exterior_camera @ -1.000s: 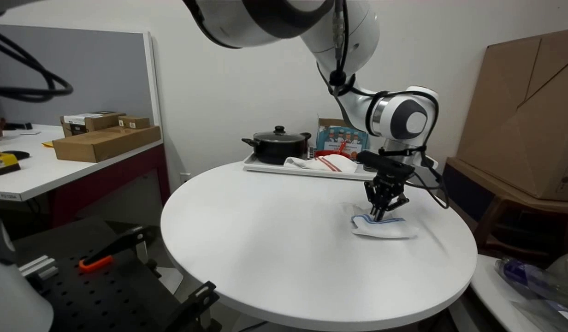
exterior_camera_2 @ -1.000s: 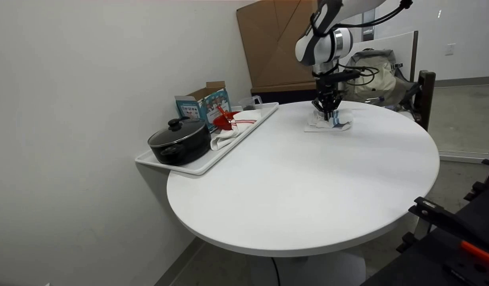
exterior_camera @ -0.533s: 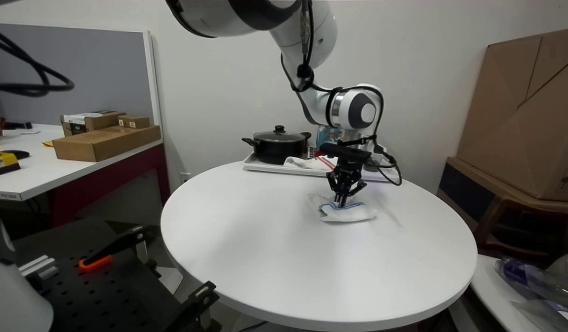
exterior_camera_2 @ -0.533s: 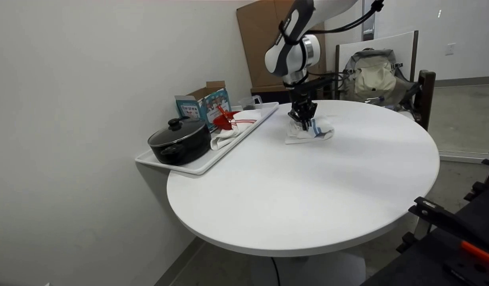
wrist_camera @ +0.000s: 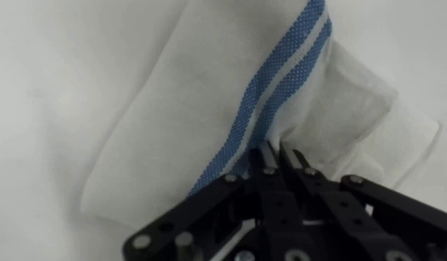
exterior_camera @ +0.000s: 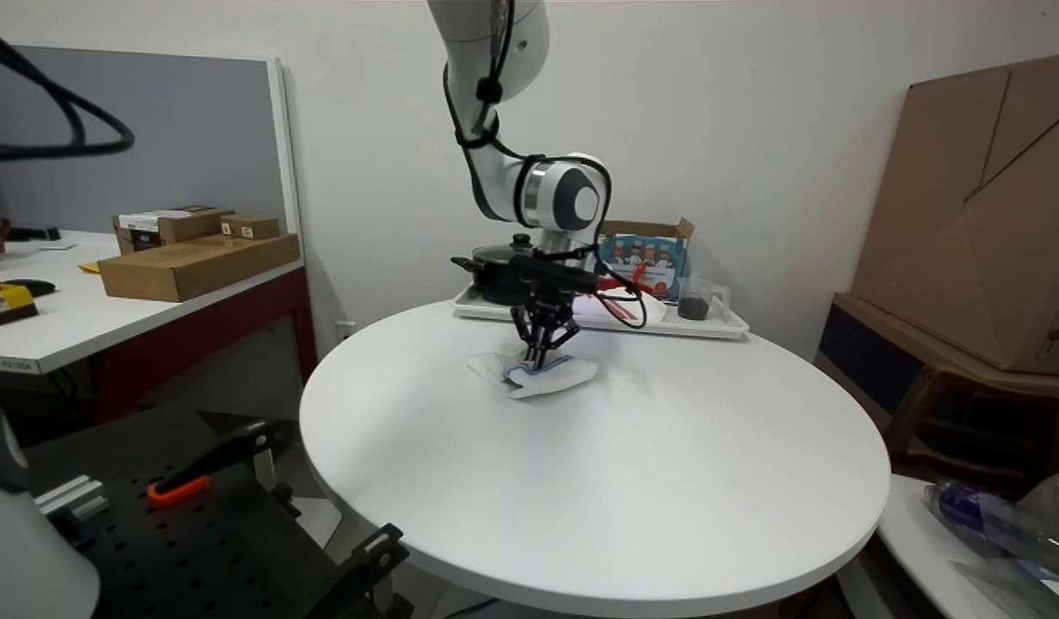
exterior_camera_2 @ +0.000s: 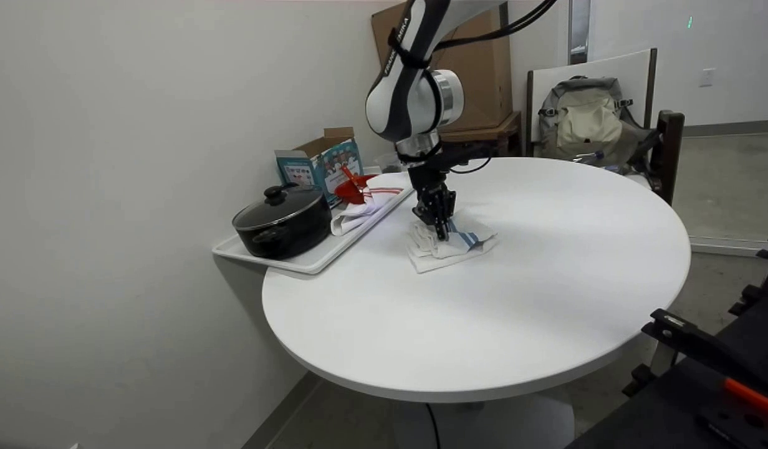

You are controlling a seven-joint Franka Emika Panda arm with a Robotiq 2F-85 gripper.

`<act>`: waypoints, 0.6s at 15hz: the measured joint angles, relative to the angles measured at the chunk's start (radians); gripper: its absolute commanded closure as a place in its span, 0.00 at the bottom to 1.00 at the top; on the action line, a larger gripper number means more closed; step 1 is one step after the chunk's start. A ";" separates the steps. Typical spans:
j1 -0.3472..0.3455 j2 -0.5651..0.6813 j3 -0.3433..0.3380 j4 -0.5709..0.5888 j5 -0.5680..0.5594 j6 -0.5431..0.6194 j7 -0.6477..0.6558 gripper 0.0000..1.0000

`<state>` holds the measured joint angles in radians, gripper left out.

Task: Use the white towel to wipe the table

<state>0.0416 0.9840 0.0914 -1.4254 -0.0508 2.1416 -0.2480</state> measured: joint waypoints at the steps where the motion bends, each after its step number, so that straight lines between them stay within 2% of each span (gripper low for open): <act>1: 0.009 -0.023 0.017 -0.048 -0.001 0.009 -0.022 0.93; 5: 0.052 -0.117 0.089 -0.256 -0.010 0.066 -0.076 0.93; 9: 0.113 -0.211 0.145 -0.471 -0.034 0.173 -0.079 0.93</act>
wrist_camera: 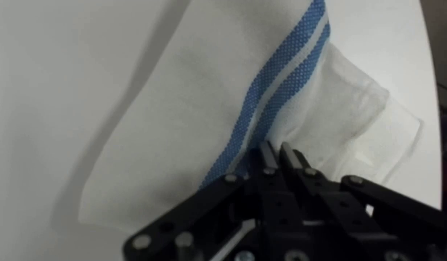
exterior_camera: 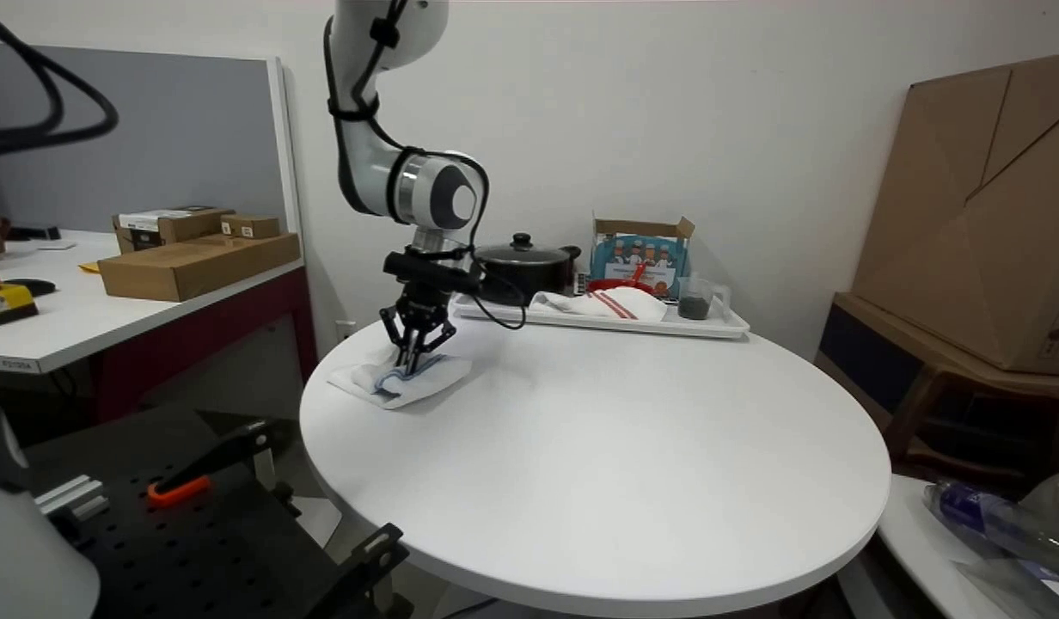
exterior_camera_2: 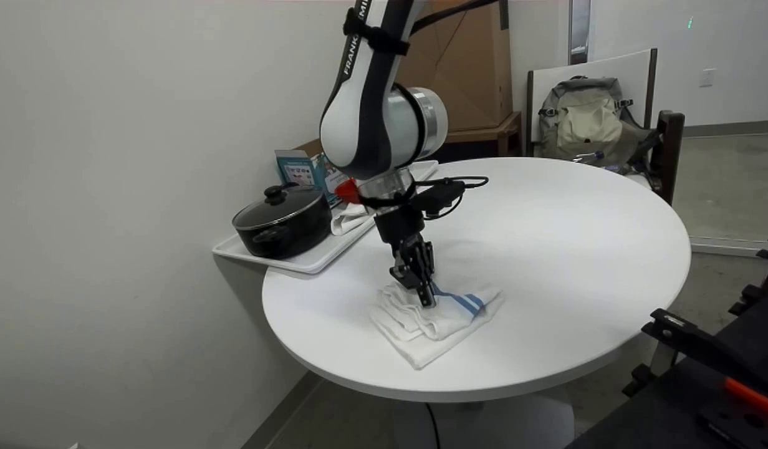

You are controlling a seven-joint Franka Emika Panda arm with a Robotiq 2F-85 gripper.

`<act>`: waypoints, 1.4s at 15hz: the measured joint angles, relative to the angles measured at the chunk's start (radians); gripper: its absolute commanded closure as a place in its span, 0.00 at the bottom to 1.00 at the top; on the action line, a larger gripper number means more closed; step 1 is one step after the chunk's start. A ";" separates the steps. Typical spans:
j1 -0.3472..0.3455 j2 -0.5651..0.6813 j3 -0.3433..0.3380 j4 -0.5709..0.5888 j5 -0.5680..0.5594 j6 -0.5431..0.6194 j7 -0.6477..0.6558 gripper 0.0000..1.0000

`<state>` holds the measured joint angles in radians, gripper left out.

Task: Use the white towel to wipe the table

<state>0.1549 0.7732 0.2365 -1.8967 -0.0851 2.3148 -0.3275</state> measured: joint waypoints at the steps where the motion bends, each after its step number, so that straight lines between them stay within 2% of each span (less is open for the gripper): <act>1: 0.020 -0.025 0.009 -0.055 -0.010 0.036 0.004 0.93; 6: 0.159 -0.160 -0.001 -0.343 -0.140 0.282 0.131 0.93; 9: 0.239 -0.243 -0.064 -0.495 -0.250 0.401 0.238 0.93; 11: 0.266 -0.304 -0.127 -0.565 -0.317 0.446 0.289 0.93; 14: 0.254 -0.406 -0.221 -0.627 -0.387 0.462 0.313 0.93; 16: 0.213 -0.468 -0.260 -0.645 -0.410 0.462 0.312 0.93; 21: 0.074 -0.546 -0.286 -0.648 -0.419 0.461 0.303 0.93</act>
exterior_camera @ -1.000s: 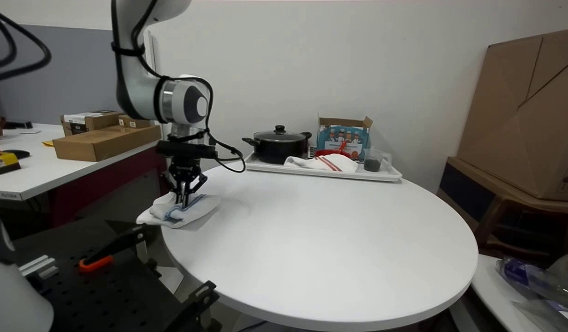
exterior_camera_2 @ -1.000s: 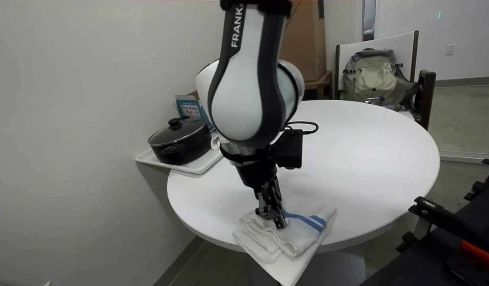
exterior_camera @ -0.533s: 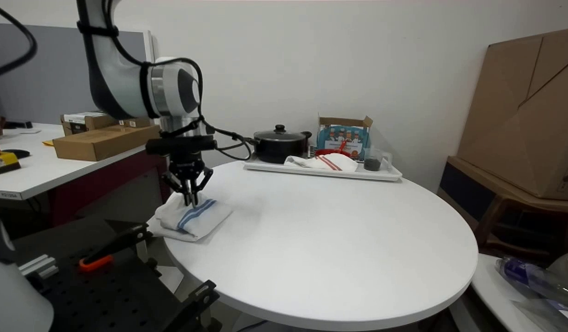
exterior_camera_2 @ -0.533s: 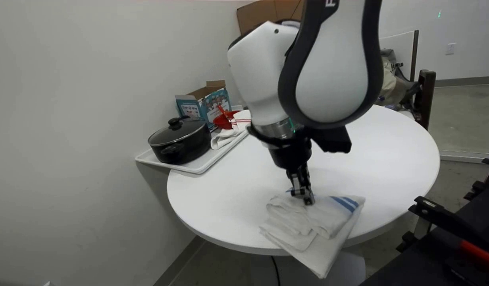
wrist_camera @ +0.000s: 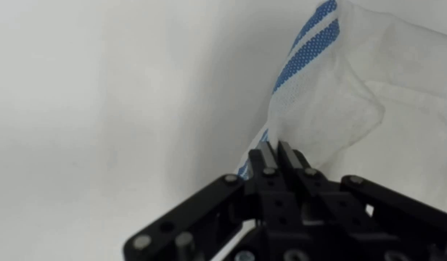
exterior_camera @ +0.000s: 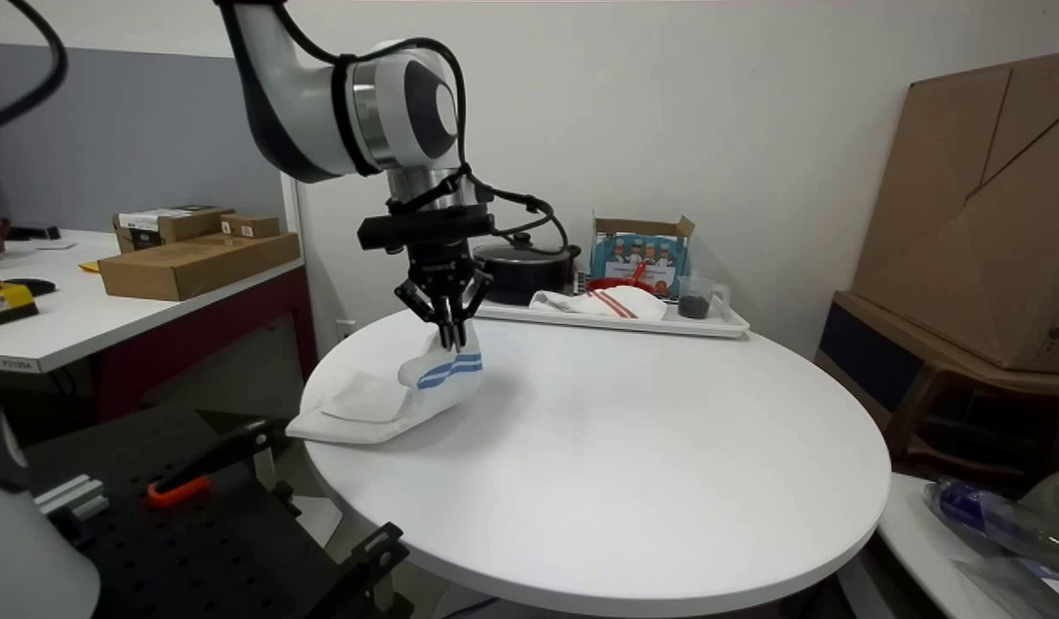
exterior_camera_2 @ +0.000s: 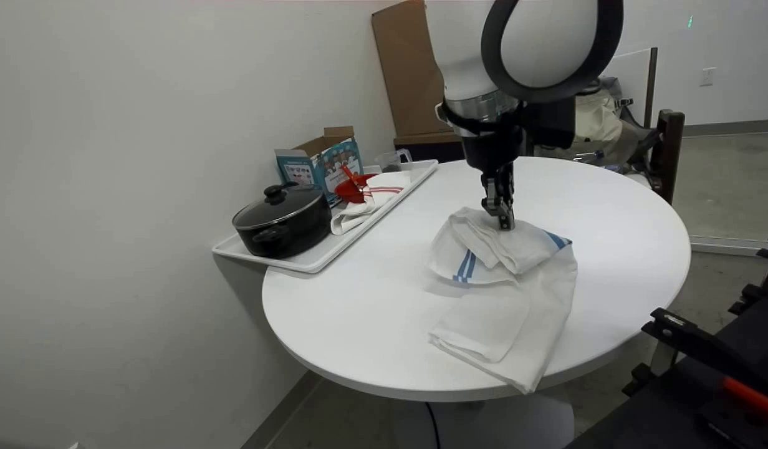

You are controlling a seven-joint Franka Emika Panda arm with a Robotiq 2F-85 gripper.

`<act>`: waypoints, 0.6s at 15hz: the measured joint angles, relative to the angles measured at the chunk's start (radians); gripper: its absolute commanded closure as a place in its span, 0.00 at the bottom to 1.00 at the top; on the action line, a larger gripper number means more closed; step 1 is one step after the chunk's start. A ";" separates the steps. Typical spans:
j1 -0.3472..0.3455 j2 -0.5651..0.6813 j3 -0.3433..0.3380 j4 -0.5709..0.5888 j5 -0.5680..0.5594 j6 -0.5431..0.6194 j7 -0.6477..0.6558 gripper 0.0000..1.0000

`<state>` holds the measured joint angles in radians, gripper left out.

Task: Use the white towel to wipe the table

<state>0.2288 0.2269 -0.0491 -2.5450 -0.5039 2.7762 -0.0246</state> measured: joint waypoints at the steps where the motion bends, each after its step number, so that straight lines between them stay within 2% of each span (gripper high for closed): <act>1: -0.026 -0.005 -0.002 0.001 0.000 0.000 -0.001 0.93; 9: -0.190 -0.041 -0.039 0.046 0.014 -0.003 -0.018 0.93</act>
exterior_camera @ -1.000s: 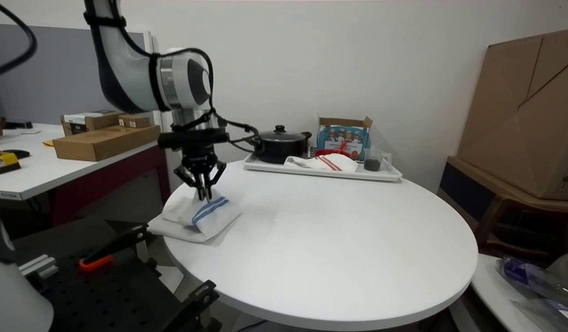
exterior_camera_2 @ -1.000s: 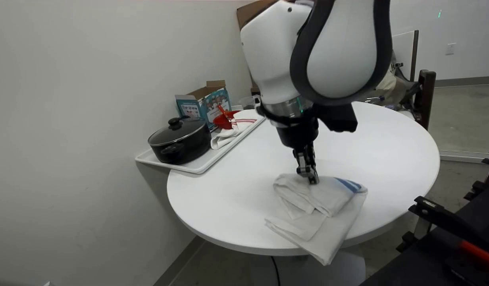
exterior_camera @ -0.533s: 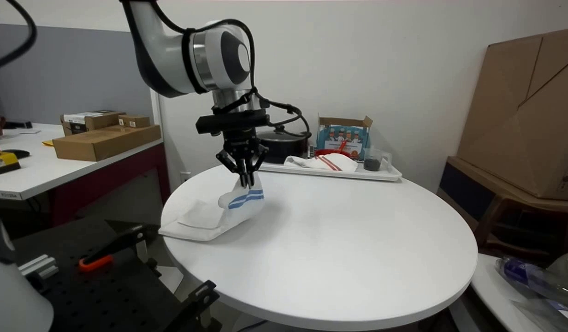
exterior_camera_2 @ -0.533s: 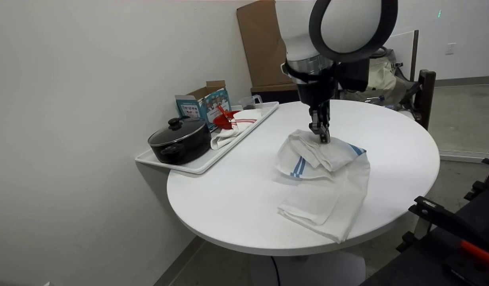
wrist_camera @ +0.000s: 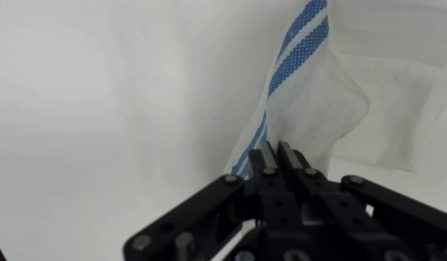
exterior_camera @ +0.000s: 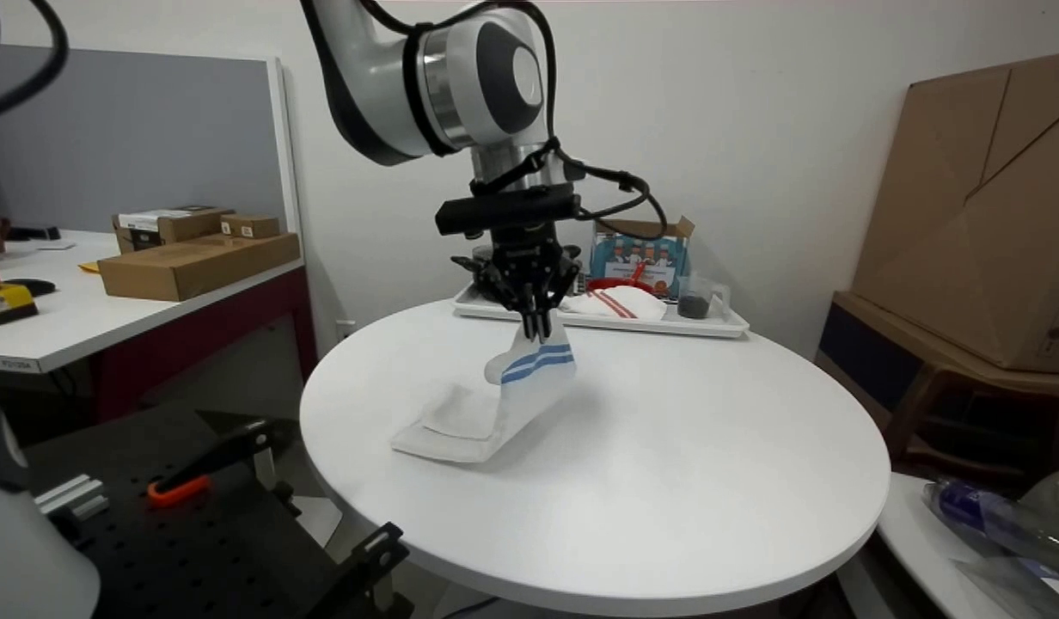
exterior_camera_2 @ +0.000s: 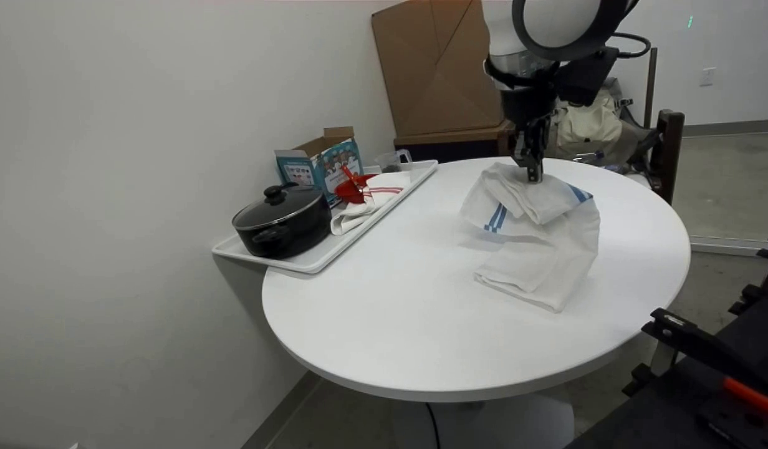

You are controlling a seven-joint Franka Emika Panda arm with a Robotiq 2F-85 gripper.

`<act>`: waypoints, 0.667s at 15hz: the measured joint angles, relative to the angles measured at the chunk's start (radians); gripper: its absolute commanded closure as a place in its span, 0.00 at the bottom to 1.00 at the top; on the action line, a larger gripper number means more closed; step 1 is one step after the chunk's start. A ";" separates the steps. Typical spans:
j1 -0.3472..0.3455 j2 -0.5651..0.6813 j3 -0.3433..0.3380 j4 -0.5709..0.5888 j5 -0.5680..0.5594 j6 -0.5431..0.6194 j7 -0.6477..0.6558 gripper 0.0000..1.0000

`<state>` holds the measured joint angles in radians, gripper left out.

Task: Use the white towel to wipe the table

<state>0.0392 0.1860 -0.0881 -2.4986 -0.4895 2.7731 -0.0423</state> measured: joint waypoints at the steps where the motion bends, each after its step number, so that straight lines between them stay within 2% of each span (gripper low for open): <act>1: -0.012 -0.001 -0.003 0.003 0.000 -0.002 -0.003 0.93; 4: -0.017 0.006 0.011 -0.010 0.007 -0.018 -0.018 0.93; 10: 0.013 0.057 0.127 -0.061 0.130 -0.051 -0.076 0.93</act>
<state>0.0520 0.2434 0.0391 -2.5601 -0.3599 2.7221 -0.1185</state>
